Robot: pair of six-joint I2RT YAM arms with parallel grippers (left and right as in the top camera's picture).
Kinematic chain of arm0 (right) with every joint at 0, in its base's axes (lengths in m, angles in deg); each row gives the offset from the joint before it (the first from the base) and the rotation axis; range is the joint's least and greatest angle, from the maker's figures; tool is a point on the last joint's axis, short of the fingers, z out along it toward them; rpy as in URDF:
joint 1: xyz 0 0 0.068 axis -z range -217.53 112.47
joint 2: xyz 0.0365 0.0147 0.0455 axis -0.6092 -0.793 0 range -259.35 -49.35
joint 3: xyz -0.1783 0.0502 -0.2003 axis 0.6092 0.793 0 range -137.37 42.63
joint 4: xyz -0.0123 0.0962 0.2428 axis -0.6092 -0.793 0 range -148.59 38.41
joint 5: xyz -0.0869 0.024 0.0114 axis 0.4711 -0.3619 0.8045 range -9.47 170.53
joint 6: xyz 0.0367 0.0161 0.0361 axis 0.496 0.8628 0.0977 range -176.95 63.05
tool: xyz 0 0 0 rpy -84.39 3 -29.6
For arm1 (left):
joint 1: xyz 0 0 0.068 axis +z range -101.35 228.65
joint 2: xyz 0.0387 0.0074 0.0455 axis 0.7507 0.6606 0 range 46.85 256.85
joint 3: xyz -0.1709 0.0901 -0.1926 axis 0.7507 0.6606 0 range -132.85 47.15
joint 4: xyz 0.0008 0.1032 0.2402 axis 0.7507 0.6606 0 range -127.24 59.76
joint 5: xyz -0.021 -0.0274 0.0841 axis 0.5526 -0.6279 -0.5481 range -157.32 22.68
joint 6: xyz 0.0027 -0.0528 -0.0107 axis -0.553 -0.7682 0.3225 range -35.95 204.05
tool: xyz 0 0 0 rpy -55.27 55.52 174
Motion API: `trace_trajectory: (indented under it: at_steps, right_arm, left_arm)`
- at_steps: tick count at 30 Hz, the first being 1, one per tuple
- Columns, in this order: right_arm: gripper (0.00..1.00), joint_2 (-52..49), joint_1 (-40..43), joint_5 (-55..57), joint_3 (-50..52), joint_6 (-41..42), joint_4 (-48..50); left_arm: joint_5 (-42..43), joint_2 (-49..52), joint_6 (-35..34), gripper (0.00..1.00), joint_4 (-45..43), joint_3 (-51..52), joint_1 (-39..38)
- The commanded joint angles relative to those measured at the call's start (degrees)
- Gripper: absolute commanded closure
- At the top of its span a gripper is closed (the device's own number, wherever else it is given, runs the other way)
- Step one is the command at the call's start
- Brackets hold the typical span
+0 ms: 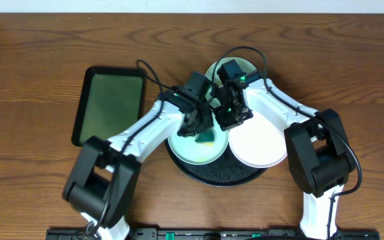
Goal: Clean dirty plates on tray and stack at the side
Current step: 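Return the sponge with the left gripper to the black tray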
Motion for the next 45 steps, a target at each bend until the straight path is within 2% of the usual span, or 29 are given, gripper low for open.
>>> trace_trajectory:
  at_steps: [1,4,8,10,13,19,28,35,39,45]
  right_arm:
    - [0.99,-1.2,0.0,2.5,0.8,-0.9,0.0]
    - [0.99,-1.2,0.1,2.6,0.8,-0.9,-0.3]
    - [0.99,-1.2,0.1,3.4,0.8,-1.5,-0.6]
    - [0.99,-1.2,0.1,3.4,0.8,-1.5,-0.5]
    - [0.99,-1.2,0.1,3.4,0.8,-1.5,-0.6]
    - [0.99,-1.2,0.1,3.4,0.8,-2.6,-0.7]
    - [0.99,0.6,0.0,3.3,-3.7,-2.6,-5.2]
    - [0.99,3.1,-1.6,4.5,-12.0,-3.9,-12.0]
    - [0.99,4.5,-3.9,12.9,-17.3,-2.4,-15.8]
    - [0.99,5.0,-9.9,33.7,-25.4,-0.8,-21.2]
  left_arm:
    - [-0.5,3.3,1.0,0.93,0.5,0.6,0.3]
    - [-7.9,4.6,1.0,0.93,3.2,0.6,0.8]
    - [-26.4,5.5,0.5,0.93,9.9,0.6,0.9]
    - [-36.2,5.5,-3.7,0.93,13.7,0.6,1.0]
    - [-41.2,4.8,-5.1,0.93,15.2,0.5,1.0]
    - [-41.1,0.1,-5.1,0.92,15.4,0.3,1.0]
    - [-40.3,-20.6,-3.3,0.93,16.0,-0.1,3.8]
    - [-27.4,-33.8,5.6,0.93,16.4,-0.1,14.6]
    - [-20.0,-36.6,10.3,0.92,18.1,-0.1,21.2]
    - [-19.4,-36.3,14.5,0.93,21.4,-0.1,28.8]
